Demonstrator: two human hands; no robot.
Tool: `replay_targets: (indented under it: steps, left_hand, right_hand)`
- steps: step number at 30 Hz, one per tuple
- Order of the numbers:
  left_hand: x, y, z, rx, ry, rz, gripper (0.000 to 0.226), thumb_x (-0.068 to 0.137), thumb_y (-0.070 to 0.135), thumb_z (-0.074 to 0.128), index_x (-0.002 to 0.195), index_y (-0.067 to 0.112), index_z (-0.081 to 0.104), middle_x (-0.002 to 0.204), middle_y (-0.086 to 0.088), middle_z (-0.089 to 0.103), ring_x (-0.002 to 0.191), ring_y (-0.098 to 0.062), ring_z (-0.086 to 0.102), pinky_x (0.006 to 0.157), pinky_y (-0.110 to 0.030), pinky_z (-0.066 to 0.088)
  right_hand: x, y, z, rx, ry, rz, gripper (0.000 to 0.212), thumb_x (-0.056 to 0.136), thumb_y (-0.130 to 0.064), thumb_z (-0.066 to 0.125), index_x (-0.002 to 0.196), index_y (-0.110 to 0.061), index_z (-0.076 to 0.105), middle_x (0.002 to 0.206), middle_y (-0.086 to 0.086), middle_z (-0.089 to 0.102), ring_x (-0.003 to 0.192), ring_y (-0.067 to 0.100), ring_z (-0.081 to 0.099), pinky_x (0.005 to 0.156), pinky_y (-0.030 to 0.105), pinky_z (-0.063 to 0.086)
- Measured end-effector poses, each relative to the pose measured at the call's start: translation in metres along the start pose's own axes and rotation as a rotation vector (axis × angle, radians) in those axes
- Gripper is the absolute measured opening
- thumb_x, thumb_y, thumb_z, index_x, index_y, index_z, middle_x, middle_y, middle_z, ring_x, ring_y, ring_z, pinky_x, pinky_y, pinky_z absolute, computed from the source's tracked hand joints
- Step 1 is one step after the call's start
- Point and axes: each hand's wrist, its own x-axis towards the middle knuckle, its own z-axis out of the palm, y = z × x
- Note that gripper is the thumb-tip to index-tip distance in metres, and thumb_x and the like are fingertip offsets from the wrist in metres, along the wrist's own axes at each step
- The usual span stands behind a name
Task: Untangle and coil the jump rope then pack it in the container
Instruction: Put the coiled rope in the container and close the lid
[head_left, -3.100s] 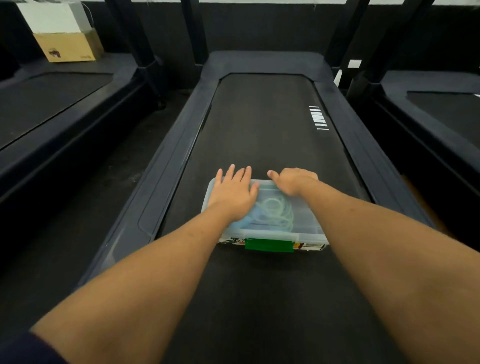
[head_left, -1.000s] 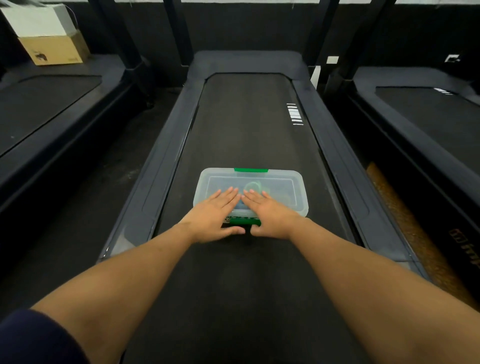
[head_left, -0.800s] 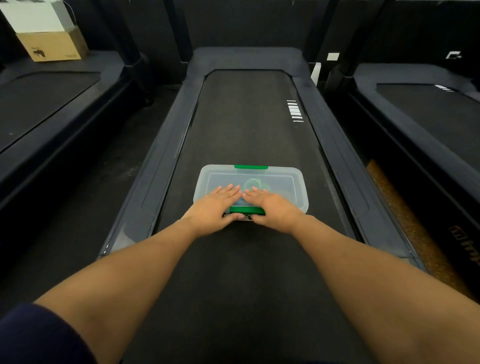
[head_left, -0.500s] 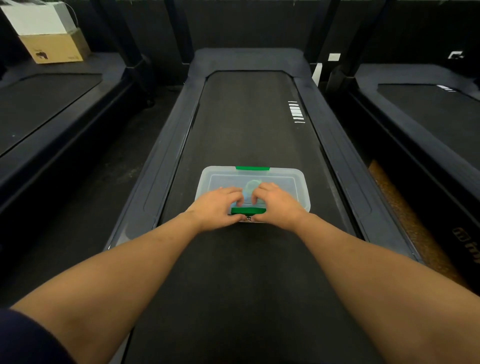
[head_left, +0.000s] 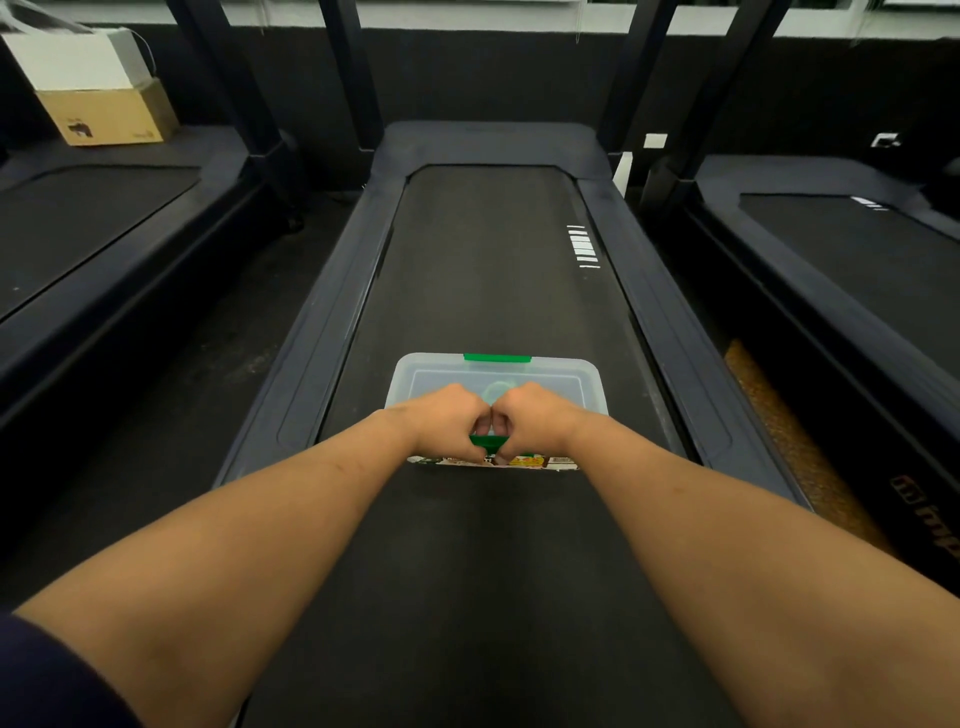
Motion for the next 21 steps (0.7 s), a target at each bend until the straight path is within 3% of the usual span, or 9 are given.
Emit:
replay_targets:
  steps: [9,13,15,17,19,21]
  left_hand:
    - [0.012,0.003,-0.014,-0.097,-0.115,-0.102,0.027,0.072,0.029,0.08,0.09,0.012,0.069,0.087,-0.005,0.07,0.078,-0.023,0.063,0.068,-0.034,0.051]
    - [0.013,-0.003,-0.02,-0.25,-0.171,-0.132,0.027,0.075,0.031,0.08,0.094,0.015,0.071,0.084,0.004,0.067,0.077,-0.013,0.058,0.071,-0.03,0.047]
    - [0.009,-0.008,-0.019,-0.436,-0.091,-0.168,0.017,0.082,0.03,0.073,0.093,0.016,0.073,0.083,0.006,0.068,0.076,-0.009,0.059,0.065,-0.023,0.045]
    - [0.006,-0.015,-0.013,-0.607,0.11,-0.268,0.015,0.087,0.029,0.065,0.09,0.017,0.073,0.084,0.003,0.07,0.076,-0.012,0.061,0.061,-0.023,0.047]
    - [0.005,-0.027,-0.007,-0.458,0.322,-0.409,0.017,0.091,0.03,0.058,0.1,0.018,0.066,0.097,0.0,0.065,0.082,-0.02,0.061,0.069,-0.032,0.05]
    - [0.004,-0.041,0.0,-0.161,0.371,-0.583,0.028,0.097,0.029,0.048,0.121,0.017,0.052,0.119,-0.006,0.054,0.102,-0.027,0.056,0.081,-0.04,0.049]
  right_hand:
    - [0.008,-0.001,-0.005,0.075,-0.088,0.051,0.032,0.07,-0.029,0.088,0.088,-0.018,0.064,0.086,-0.001,0.064,0.081,0.019,0.06,0.064,0.027,0.044]
    - [0.009,0.008,-0.015,0.223,-0.106,0.074,0.027,0.07,-0.038,0.086,0.084,-0.021,0.07,0.083,-0.007,0.064,0.083,0.014,0.059,0.069,0.029,0.047]
    - [0.008,0.018,-0.018,0.378,0.012,0.11,0.022,0.077,-0.036,0.08,0.088,-0.017,0.074,0.085,-0.004,0.068,0.083,0.015,0.061,0.074,0.031,0.05]
    - [0.008,0.033,-0.017,0.447,0.164,0.179,0.014,0.089,-0.028,0.069,0.093,-0.015,0.073,0.088,-0.002,0.07,0.086,0.019,0.064,0.073,0.03,0.05]
    - [0.008,0.046,-0.015,0.278,0.238,0.245,0.019,0.098,-0.018,0.053,0.107,-0.018,0.068,0.104,0.001,0.065,0.099,0.024,0.062,0.078,0.03,0.049]
    - [0.01,0.056,-0.013,0.043,0.24,0.265,0.035,0.102,-0.015,0.042,0.132,-0.023,0.056,0.127,0.005,0.054,0.118,0.028,0.051,0.096,0.038,0.042]
